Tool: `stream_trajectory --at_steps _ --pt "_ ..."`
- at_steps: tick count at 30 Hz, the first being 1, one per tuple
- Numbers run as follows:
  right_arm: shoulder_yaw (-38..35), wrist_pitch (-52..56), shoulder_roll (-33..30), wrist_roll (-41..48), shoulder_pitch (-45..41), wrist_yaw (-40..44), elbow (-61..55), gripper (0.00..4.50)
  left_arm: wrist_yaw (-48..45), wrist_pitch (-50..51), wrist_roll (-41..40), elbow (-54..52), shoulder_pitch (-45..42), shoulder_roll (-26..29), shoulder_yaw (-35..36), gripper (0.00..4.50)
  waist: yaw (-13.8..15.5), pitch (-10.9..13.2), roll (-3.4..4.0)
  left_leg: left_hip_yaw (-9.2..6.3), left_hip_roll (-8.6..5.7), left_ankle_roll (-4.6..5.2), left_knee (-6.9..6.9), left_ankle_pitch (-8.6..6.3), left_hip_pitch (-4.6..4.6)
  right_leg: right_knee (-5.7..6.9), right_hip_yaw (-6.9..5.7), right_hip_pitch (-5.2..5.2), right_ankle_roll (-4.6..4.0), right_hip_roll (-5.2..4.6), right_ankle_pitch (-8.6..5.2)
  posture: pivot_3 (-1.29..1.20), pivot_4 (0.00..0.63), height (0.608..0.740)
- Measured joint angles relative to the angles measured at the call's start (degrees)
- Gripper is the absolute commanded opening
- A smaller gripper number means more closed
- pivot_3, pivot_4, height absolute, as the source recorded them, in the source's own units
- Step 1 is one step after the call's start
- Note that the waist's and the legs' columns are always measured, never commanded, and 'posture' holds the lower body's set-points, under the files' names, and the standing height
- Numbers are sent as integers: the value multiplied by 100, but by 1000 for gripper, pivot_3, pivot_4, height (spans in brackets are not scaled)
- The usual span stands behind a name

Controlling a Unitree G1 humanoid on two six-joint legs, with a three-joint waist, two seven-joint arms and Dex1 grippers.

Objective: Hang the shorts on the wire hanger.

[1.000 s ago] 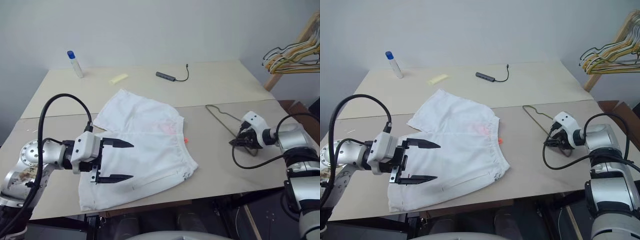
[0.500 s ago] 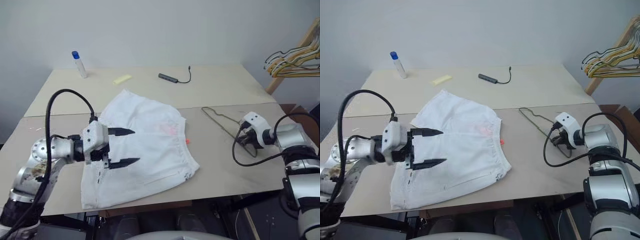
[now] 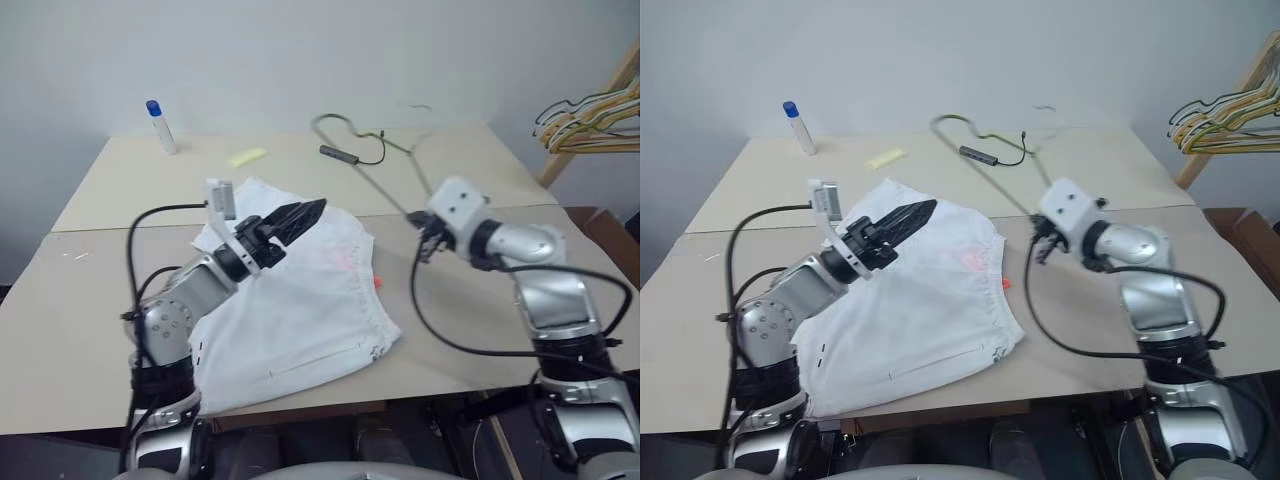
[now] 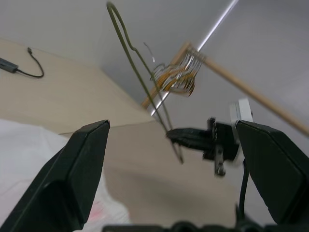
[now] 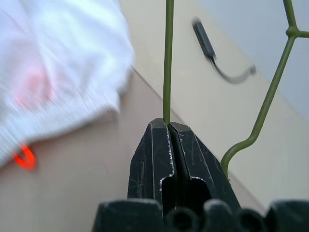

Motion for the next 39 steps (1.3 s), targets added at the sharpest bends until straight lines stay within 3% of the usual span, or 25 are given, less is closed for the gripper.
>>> stream_trajectory --at_steps 7,13,16,28,33,36,39 --pt "443 -327 115 -126 368 -84 -788 32 830 -447 -310 67 -45 -764 165 4500 84 0 -1 4 -6 -14 12 -8 -11 -27 1 4 9 -5 6 4 0 740" --pt "448 -263 292 -119 365 -226 -874 32 1025 -633 -333 156 -195 -808 107 4500 96 0 -2 1 -6 -13 10 -7 -8 -29 0 5 8 4 6 2 0 740" --pt "484 -238 356 -124 365 -244 -882 0 1083 -715 -335 223 -200 -804 95 3916 98 0 -2 1 -6 -13 10 -8 -9 -33 0 6 8 4 6 -3 0 740" --pt "649 -7 428 -138 366 -349 -902 0 1125 -732 -347 565 -247 -686 50 79 124 0 -2 1 -7 -13 10 -8 -9 -35 -1 6 8 4 6 -7 0 740" --pt "700 -168 394 -307 367 -439 -898 0 1189 -780 -244 662 -361 -693 17 32 131 0 -3 1 -7 -14 9 -8 -10 -39 -1 6 8 4 6 -9 0 740" --pt "865 -576 337 -554 398 -542 -857 742 1103 -983 127 660 -375 -610 -197 0 130 0 -3 2 -7 -14 7 -8 -9 -41 -1 6 8 4 6 -11 0 740" --pt "1009 -930 369 -591 435 -568 -880 1845 869 -1060 627 664 -369 -408 -542 0 130 0 -3 2 -8 -14 8 -7 -10 -41 -1 7 8 4 6 -16 0 740"
